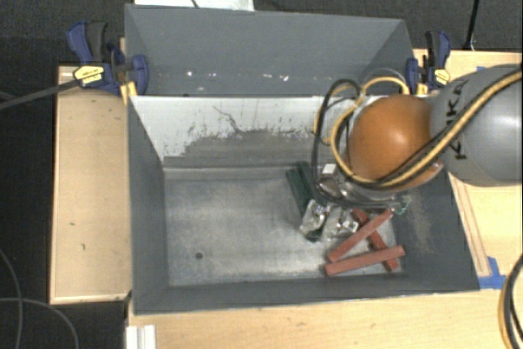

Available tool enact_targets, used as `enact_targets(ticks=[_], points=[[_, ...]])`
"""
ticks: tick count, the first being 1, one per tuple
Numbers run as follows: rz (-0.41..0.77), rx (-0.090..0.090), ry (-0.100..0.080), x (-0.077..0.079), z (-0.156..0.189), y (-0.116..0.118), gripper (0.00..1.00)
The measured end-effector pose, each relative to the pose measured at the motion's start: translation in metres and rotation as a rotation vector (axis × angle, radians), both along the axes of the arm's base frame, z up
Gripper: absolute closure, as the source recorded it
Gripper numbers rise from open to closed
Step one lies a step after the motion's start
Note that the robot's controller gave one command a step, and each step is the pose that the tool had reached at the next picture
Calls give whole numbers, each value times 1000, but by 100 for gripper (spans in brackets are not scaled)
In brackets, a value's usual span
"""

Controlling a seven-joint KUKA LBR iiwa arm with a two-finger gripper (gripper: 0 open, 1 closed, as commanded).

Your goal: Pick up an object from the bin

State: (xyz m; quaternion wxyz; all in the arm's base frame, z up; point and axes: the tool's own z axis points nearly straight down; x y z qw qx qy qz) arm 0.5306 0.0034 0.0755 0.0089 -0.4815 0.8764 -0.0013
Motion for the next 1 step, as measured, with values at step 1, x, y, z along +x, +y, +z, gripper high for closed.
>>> enact_targets(ticks=[1], points=[[-2, 0, 0, 0, 0, 0, 100]])
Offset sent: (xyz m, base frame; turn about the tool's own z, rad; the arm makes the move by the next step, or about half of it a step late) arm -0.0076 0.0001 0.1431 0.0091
